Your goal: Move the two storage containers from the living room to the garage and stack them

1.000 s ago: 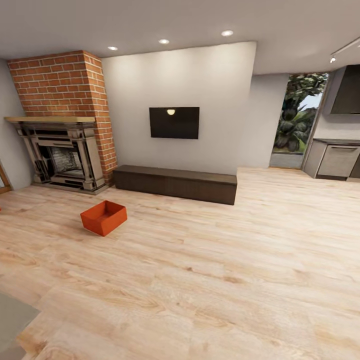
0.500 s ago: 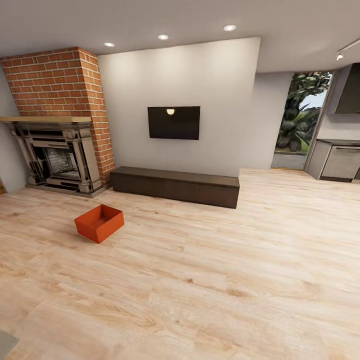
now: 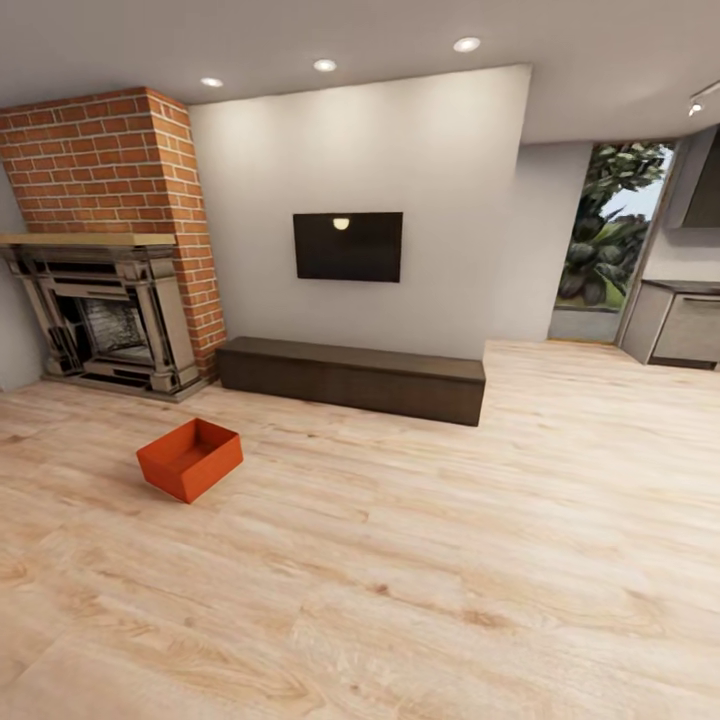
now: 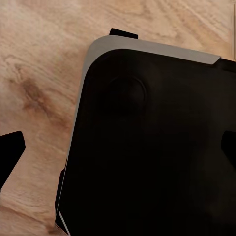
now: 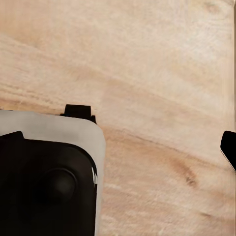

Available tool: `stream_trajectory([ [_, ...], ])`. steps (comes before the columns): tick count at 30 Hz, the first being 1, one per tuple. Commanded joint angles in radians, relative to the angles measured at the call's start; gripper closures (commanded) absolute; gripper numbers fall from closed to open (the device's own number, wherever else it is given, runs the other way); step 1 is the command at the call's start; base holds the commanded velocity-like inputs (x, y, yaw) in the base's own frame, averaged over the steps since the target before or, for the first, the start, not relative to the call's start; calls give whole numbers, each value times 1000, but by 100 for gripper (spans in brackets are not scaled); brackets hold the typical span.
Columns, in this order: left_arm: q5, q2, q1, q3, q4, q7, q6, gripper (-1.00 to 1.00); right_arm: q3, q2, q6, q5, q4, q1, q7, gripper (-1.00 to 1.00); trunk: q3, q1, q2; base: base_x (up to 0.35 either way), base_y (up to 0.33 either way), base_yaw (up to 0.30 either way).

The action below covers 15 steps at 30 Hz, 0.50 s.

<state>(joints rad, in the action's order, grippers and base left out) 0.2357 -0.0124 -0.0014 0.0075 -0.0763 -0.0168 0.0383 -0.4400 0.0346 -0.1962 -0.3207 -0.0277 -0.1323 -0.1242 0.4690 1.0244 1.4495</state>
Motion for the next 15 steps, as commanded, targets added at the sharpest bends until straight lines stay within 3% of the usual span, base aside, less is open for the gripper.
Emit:
stream_trajectory([
  [1, 4, 0, 0, 0, 0, -2, -1, -100, -3, 0, -9, -13, -2, -1, 2, -100, 1, 1, 0, 322, 0, 0],
  [6, 4, 0, 0, 0, -1, -2, 3, -100, 1, -1, -11, -29, -2, -1, 5, -100, 1, 1, 0, 322, 0, 0],
  [15, 4, 0, 0, 0, -1, -2, -1, -100, -7, -2, -11, -18, -2, -1, 7, -100, 1, 1, 0, 322, 0, 0],
])
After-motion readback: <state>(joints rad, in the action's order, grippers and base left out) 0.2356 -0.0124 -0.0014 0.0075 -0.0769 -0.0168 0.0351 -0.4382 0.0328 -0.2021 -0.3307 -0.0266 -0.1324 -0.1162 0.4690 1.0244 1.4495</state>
